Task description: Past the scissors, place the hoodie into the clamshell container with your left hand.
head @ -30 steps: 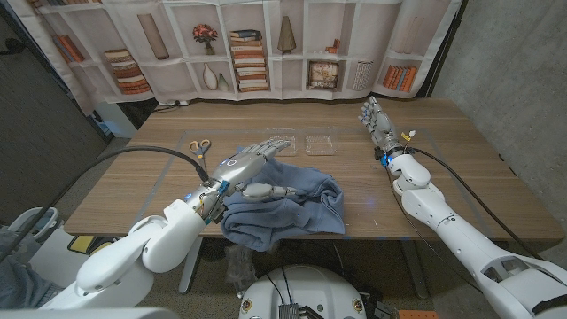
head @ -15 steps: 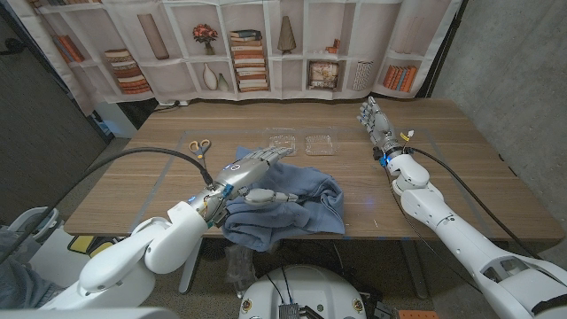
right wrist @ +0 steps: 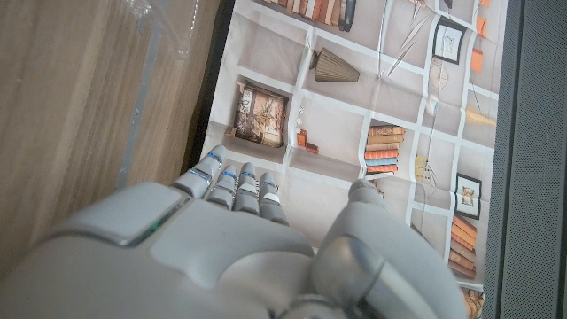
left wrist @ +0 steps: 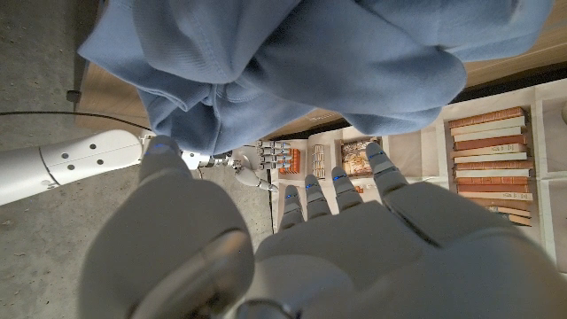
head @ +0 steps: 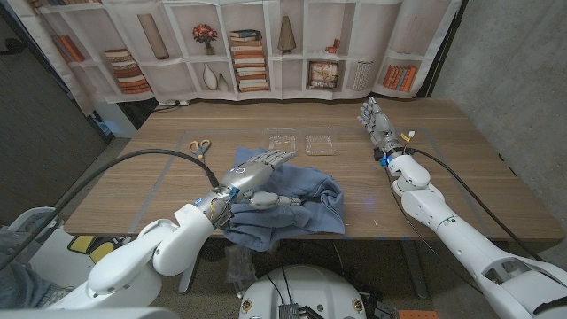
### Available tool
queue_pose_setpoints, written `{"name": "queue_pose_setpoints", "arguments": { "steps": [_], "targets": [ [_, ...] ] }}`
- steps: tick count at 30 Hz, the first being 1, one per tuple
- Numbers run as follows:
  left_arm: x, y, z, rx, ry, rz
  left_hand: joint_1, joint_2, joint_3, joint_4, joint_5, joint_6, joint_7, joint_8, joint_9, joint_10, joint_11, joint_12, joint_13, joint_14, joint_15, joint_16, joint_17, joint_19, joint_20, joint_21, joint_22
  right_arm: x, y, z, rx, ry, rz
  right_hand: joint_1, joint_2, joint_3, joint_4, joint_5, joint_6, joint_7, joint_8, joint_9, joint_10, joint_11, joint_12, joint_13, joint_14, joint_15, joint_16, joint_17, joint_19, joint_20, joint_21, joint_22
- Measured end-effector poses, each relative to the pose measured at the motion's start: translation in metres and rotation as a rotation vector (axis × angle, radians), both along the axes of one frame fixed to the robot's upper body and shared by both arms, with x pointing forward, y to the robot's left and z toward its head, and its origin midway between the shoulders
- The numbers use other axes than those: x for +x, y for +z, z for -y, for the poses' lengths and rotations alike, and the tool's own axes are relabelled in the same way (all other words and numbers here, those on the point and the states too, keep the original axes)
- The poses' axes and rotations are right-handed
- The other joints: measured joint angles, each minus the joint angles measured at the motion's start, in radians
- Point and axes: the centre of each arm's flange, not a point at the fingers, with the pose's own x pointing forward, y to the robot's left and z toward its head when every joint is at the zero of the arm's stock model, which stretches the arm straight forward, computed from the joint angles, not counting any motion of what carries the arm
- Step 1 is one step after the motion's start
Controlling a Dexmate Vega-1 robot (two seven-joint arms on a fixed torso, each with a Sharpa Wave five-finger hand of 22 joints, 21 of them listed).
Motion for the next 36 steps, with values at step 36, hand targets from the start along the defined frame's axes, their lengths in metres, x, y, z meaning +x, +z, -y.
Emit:
{"name": "queue_pose_setpoints", "arguments": {
  "steps": [36],
  "targets": [
    [0.024, -0.008, 0.015, 0.028, 0.070, -0.085, 0.024, 0.005, -0.004, -0.004, 0.006, 0.000, 0.000, 0.000, 0.000, -0.003, -0.003, 0.000, 0.000, 0.000, 0.000, 0.000, 0.000, -0.004, -0.004, -0.004, 0.000, 0.009, -0.006, 0.001, 0.007, 0.013, -0.024, 0.000, 0.000, 0.000, 0.000, 0.000, 0.000, 0.000, 0.000, 0.000, 0.000, 0.000, 0.000, 0.000, 0.000, 0.000, 0.000, 0.000, 0.005, 0.005, -0.012, 0.000]
  ]
}}
